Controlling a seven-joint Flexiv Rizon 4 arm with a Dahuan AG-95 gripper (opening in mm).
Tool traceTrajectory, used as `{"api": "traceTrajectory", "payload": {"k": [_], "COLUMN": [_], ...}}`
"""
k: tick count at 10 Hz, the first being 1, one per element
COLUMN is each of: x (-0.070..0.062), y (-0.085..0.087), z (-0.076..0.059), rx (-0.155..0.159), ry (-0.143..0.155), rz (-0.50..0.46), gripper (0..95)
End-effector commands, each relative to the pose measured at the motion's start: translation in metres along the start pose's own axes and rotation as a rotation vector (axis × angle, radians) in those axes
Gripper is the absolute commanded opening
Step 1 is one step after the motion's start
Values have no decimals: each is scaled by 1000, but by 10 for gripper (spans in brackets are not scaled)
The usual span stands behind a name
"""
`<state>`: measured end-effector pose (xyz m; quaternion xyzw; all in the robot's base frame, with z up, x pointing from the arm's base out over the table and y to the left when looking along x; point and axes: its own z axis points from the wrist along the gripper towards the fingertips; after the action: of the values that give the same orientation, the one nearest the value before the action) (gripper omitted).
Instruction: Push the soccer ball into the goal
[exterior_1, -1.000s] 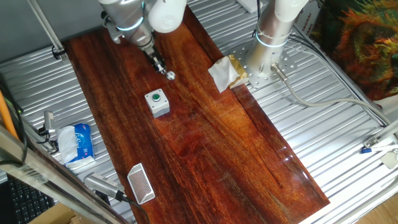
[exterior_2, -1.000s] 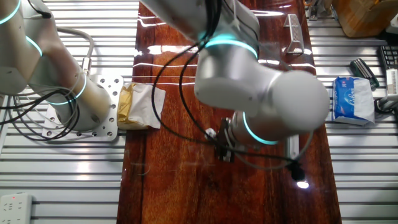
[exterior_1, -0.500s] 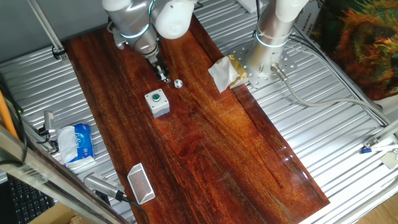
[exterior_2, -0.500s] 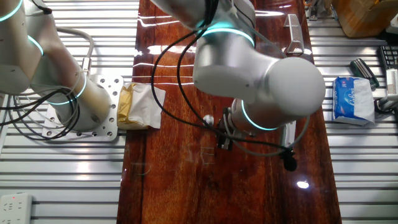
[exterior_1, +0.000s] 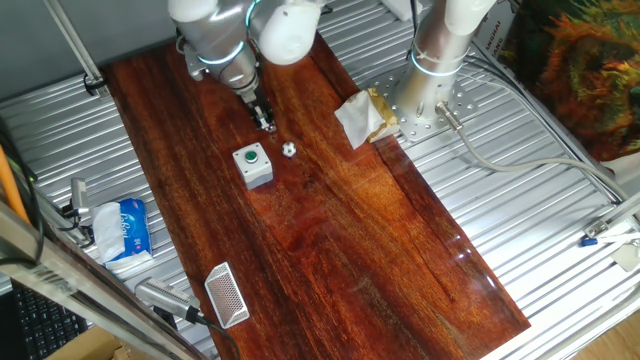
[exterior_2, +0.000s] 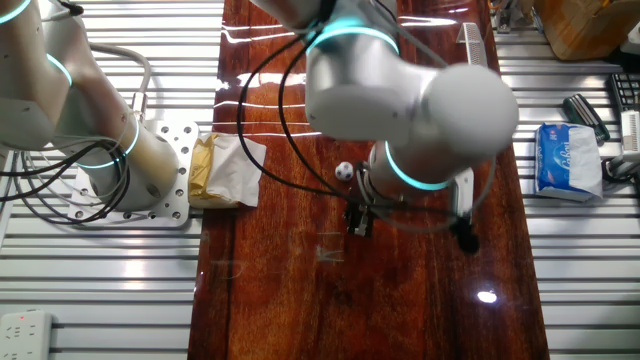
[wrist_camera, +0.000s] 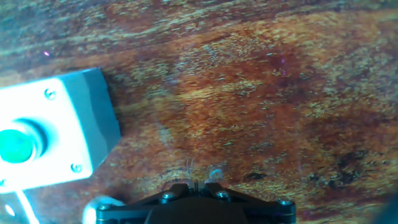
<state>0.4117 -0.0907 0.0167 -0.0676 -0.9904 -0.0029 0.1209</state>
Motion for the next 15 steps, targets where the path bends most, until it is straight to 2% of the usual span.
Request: {"api": "traceTrajectory", "payload": {"k": [1, 6, 10, 13, 15], "x": [4, 5, 3, 0, -4], "y": [1, 18, 27, 32, 39], "z": [-2, 1, 5, 2, 1], "rx": [83, 70, 40, 13, 13], "ry": [-39, -64, -81, -87, -87], "rz": [-132, -83, -44, -24, -18], "gripper": [0, 0, 0, 0, 0]}}
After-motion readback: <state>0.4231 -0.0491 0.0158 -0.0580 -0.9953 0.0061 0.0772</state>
